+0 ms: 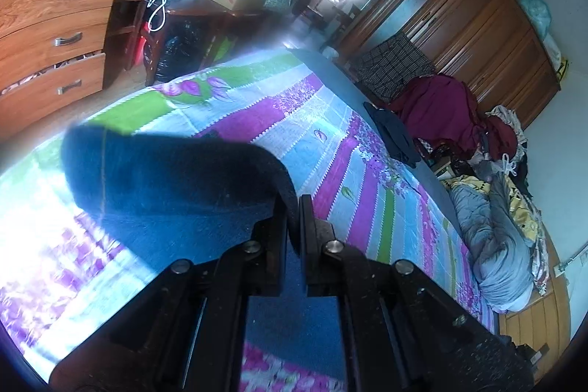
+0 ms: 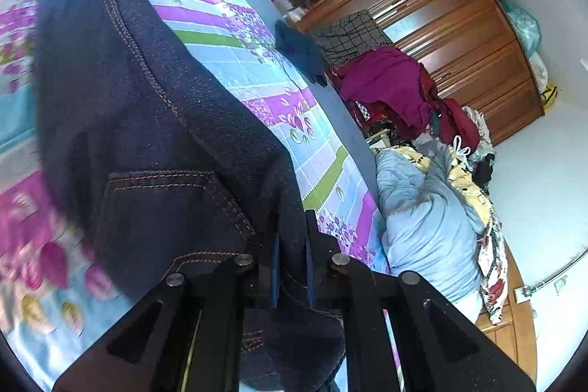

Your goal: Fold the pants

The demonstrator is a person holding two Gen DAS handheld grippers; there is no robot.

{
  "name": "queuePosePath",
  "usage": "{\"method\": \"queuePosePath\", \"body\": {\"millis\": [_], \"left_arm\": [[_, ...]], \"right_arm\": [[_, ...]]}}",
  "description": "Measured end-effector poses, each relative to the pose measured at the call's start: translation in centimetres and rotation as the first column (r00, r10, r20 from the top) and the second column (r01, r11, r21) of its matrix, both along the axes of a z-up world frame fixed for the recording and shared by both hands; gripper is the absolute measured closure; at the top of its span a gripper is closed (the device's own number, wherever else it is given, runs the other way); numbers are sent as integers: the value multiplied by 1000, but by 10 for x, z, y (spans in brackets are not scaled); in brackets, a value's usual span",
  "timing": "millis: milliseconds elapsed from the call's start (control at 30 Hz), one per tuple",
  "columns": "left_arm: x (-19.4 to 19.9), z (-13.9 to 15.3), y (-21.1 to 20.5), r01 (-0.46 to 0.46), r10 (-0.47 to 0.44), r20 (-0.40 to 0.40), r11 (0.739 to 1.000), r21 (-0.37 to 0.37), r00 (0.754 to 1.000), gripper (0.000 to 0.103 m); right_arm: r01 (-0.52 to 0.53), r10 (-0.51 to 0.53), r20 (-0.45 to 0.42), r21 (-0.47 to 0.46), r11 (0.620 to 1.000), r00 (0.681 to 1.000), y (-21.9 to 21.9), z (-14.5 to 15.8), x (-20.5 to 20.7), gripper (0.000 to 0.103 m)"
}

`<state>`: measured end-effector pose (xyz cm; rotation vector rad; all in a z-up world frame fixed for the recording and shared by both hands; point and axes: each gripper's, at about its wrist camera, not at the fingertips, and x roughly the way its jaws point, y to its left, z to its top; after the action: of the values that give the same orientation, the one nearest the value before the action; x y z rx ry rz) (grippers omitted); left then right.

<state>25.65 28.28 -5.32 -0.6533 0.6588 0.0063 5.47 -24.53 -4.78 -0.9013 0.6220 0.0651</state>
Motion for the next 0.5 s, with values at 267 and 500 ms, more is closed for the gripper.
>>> {"method": "queuePosePath", "body": {"millis": [267,500], "left_arm": [[63,-22,-14,20,-18,-63,999,41,998,97],[110,-58,-30,54,-33,-184,992,111,982,95]], "right_arm": [[21,-19,-74,31,999,997,-11,-27,84,92],[35,-28,-183,31,999,983,-16,-82,141,92]]}}
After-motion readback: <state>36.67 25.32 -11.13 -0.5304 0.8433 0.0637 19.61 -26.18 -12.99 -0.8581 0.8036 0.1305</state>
